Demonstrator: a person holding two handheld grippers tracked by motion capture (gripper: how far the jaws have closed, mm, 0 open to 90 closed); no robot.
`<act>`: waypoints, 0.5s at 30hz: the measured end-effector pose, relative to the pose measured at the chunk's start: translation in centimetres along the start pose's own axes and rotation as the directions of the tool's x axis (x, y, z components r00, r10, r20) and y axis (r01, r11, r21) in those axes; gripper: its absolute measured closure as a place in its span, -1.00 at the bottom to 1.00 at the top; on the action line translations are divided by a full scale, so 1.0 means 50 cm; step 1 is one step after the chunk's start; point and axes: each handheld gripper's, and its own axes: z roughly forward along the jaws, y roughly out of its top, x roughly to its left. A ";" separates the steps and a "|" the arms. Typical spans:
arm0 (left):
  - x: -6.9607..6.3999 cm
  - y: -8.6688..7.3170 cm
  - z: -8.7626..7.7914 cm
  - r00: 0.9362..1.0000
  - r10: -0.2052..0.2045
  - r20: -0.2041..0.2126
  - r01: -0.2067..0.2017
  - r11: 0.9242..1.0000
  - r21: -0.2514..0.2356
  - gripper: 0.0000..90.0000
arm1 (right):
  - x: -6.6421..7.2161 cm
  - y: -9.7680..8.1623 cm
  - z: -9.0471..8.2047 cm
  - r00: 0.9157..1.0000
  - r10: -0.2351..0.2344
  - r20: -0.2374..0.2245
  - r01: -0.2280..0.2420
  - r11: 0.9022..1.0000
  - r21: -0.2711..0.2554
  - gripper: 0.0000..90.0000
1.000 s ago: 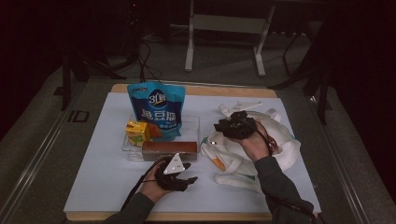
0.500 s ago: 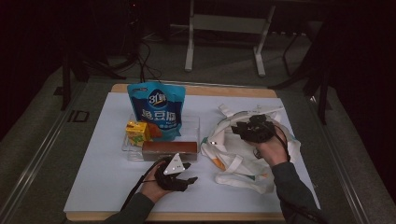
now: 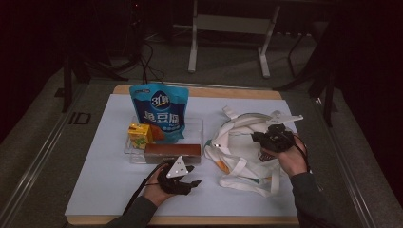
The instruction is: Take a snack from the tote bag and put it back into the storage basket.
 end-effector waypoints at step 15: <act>-0.001 0.000 0.000 1.000 0.003 -0.003 -0.003 1.000 0.001 -0.07 | -0.020 -0.052 -0.018 0.999 -0.006 0.033 0.005 0.999 0.034 1.00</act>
